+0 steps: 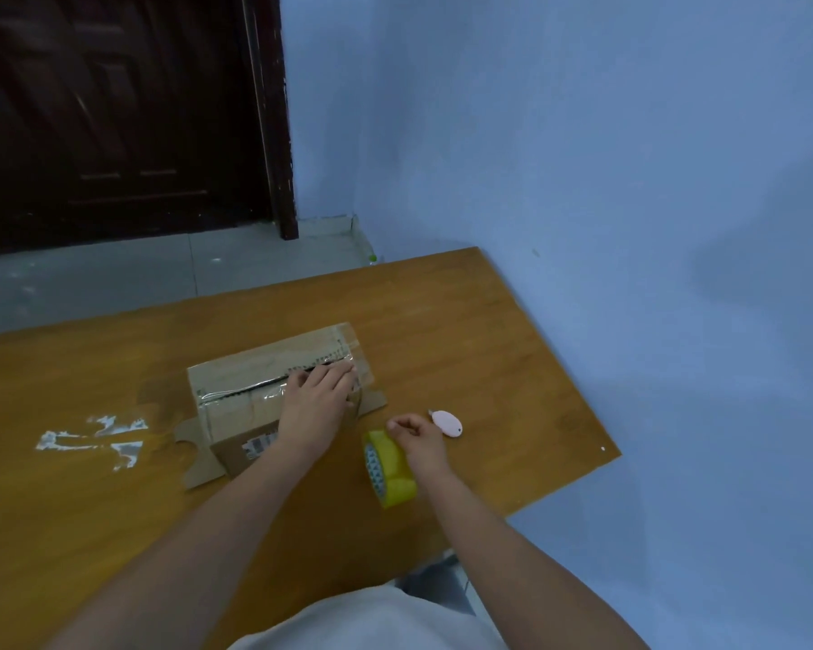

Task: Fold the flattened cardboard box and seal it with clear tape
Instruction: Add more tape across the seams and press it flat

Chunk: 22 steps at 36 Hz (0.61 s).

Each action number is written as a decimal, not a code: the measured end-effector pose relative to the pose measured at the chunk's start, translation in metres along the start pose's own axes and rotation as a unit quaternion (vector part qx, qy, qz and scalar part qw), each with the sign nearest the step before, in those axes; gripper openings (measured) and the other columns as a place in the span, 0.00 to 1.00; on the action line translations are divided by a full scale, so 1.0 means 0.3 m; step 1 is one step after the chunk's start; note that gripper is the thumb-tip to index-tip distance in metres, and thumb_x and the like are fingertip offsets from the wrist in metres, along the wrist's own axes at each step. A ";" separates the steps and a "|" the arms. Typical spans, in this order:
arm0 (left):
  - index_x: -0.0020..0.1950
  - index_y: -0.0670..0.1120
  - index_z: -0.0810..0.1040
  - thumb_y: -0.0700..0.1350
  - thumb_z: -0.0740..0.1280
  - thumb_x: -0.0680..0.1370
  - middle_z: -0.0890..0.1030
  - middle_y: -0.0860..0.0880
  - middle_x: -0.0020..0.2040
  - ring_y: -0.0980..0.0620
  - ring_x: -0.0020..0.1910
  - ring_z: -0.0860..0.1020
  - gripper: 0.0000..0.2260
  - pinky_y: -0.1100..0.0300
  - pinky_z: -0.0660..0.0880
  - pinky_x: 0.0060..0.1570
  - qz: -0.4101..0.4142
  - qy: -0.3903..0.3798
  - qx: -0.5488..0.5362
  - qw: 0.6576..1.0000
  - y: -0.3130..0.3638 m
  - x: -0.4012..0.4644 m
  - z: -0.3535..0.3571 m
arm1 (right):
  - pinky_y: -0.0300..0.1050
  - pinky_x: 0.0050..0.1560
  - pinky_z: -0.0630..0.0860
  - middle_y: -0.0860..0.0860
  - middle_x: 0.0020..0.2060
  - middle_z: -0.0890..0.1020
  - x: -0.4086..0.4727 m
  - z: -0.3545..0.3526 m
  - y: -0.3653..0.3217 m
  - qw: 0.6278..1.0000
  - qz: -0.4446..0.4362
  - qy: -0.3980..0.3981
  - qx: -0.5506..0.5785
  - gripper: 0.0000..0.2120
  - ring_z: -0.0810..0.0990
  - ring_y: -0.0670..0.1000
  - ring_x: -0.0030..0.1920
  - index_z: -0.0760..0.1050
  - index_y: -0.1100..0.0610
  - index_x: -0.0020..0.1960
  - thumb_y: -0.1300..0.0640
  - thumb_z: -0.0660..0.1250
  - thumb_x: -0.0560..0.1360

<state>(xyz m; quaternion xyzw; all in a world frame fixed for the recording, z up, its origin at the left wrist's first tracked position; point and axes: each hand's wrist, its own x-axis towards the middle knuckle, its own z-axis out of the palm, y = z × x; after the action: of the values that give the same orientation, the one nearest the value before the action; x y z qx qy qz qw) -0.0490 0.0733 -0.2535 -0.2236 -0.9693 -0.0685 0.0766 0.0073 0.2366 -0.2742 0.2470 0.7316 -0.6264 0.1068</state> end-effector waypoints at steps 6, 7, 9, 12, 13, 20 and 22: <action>0.60 0.47 0.76 0.46 0.75 0.69 0.76 0.51 0.61 0.47 0.62 0.73 0.22 0.50 0.68 0.58 0.011 -0.066 -0.073 0.995 -0.041 -0.028 -0.038 | 0.40 0.46 0.71 0.49 0.41 0.79 0.035 -0.050 -0.007 0.999 0.006 0.043 0.015 0.02 0.76 0.50 0.47 0.77 0.60 0.46 0.63 0.66 0.76; 0.61 0.48 0.74 0.48 0.73 0.71 0.75 0.51 0.62 0.47 0.64 0.71 0.21 0.51 0.66 0.59 0.019 -0.069 -0.089 0.993 -0.053 -0.032 -0.039 | 0.38 0.45 0.71 0.51 0.42 0.79 0.039 -0.057 -0.010 0.999 0.002 0.052 0.014 0.02 0.76 0.50 0.47 0.78 0.61 0.47 0.64 0.66 0.76; 0.60 0.49 0.73 0.56 0.68 0.73 0.74 0.52 0.62 0.50 0.63 0.70 0.18 0.55 0.64 0.58 0.025 -0.066 -0.132 0.989 -0.069 -0.039 -0.053 | 0.30 0.39 0.71 0.54 0.43 0.79 0.045 -0.066 -0.017 0.997 -0.011 0.072 0.004 0.04 0.76 0.50 0.46 0.79 0.64 0.48 0.66 0.66 0.75; 0.56 0.49 0.74 0.59 0.61 0.75 0.75 0.52 0.57 0.51 0.59 0.71 0.18 0.59 0.65 0.56 -0.002 -0.052 -0.213 0.976 -0.069 -0.031 -0.089 | 0.23 0.34 0.69 0.54 0.42 0.79 0.048 -0.072 -0.019 0.996 -0.021 0.086 -0.009 0.02 0.76 0.48 0.42 0.78 0.62 0.45 0.67 0.66 0.75; 0.58 0.48 0.74 0.57 0.62 0.76 0.76 0.52 0.57 0.51 0.60 0.72 0.16 0.60 0.65 0.57 -0.016 -0.046 -0.232 0.971 -0.066 -0.026 -0.097 | 0.23 0.34 0.69 0.54 0.42 0.79 0.049 -0.072 -0.019 0.996 -0.020 0.087 -0.010 0.02 0.76 0.45 0.40 0.77 0.61 0.44 0.66 0.66 0.75; 0.64 0.45 0.72 0.49 0.61 0.80 0.74 0.49 0.63 0.49 0.65 0.69 0.15 0.56 0.64 0.63 -0.094 -0.013 -0.191 0.977 -0.041 0.021 -0.107 | 0.30 0.38 0.69 0.53 0.43 0.78 0.062 -0.075 -0.021 0.995 -0.007 0.093 -0.019 0.01 0.75 0.47 0.42 0.77 0.60 0.46 0.63 0.66 0.76; 0.66 0.44 0.71 0.48 0.61 0.80 0.71 0.47 0.67 0.48 0.69 0.65 0.16 0.53 0.61 0.66 -0.126 0.006 -0.178 0.976 -0.037 0.036 -0.102 | 0.31 0.38 0.69 0.53 0.43 0.78 0.069 -0.077 -0.025 0.995 -0.002 0.096 -0.022 0.03 0.75 0.49 0.45 0.78 0.62 0.48 0.63 0.66 0.76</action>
<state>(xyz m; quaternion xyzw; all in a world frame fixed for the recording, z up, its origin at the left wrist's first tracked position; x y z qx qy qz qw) -0.0598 0.0628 -0.2227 -0.1089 -0.9615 -0.2502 0.0321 -0.0105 0.2630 -0.2730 0.3020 0.7526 -0.5838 0.0403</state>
